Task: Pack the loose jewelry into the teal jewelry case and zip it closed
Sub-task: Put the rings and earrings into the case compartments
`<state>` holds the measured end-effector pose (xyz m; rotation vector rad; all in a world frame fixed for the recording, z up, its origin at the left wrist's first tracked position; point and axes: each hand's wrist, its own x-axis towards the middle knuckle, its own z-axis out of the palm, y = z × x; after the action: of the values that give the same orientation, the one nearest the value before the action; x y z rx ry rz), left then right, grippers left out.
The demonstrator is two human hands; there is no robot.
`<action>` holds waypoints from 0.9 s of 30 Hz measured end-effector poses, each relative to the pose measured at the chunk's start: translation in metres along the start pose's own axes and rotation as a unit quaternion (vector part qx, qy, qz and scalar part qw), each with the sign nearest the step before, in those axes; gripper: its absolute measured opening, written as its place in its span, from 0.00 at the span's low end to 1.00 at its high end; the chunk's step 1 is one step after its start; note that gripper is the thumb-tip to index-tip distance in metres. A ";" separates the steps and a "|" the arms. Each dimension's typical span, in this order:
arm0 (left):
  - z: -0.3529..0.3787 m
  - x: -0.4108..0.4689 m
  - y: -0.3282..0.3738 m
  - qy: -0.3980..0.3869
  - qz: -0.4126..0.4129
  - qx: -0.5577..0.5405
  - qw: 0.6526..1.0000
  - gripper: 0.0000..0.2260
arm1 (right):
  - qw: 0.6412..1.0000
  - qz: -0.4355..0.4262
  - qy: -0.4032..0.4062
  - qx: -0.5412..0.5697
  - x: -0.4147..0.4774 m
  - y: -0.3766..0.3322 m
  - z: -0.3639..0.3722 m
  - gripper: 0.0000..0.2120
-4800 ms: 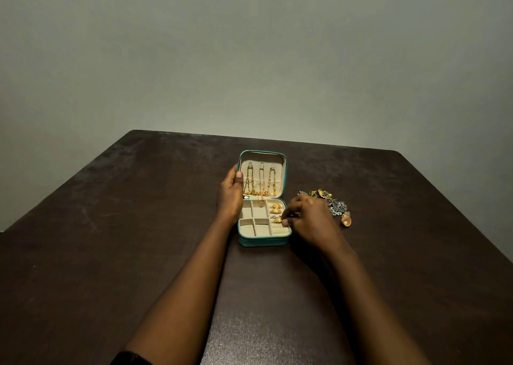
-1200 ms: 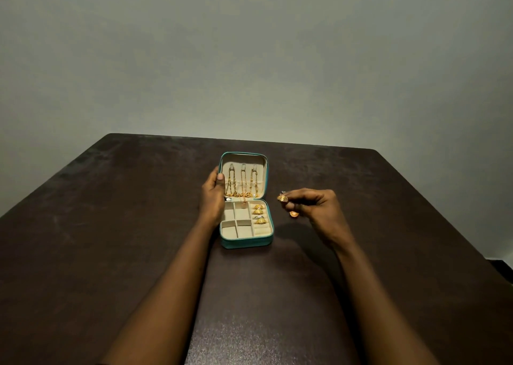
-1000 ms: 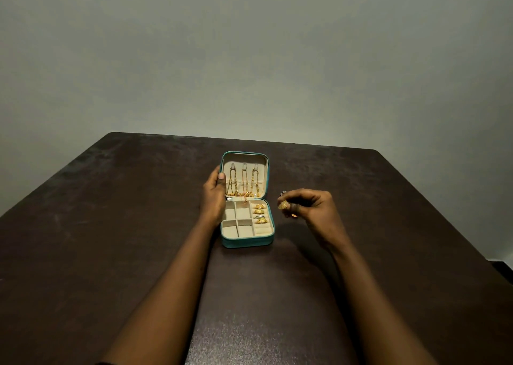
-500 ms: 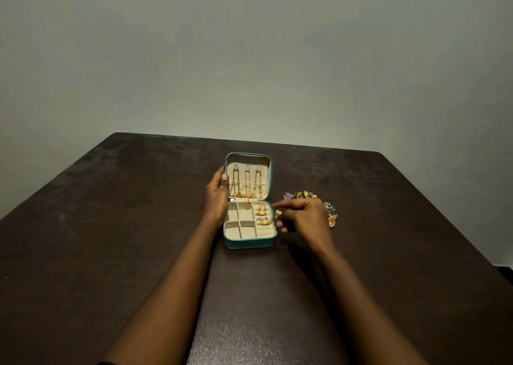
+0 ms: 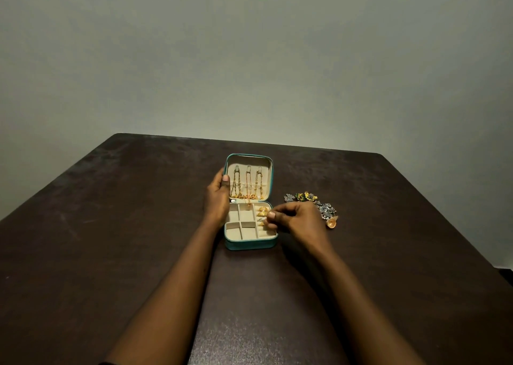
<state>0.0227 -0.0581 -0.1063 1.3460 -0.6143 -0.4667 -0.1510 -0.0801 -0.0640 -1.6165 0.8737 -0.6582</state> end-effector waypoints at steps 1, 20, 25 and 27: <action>0.000 0.000 0.000 0.001 0.002 -0.001 1.000 0.16 | 1.000 -0.017 -0.006 -0.012 0.001 -0.001 0.000 0.06; 0.000 -0.001 0.001 -0.002 0.002 0.007 1.000 0.16 | 0.935 -0.125 0.016 -0.332 0.005 0.004 0.001 0.10; -0.001 0.000 0.001 0.001 0.004 0.010 1.000 0.17 | 0.927 -0.125 0.017 -0.353 0.003 0.005 0.004 0.10; -0.001 0.000 0.000 0.000 0.003 0.014 1.000 0.17 | 0.922 -0.129 0.016 -0.366 0.003 0.006 0.006 0.10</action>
<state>0.0237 -0.0574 -0.1061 1.3693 -0.6275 -0.4550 -0.1455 -0.0795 -0.0708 -2.4305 1.0055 -0.5660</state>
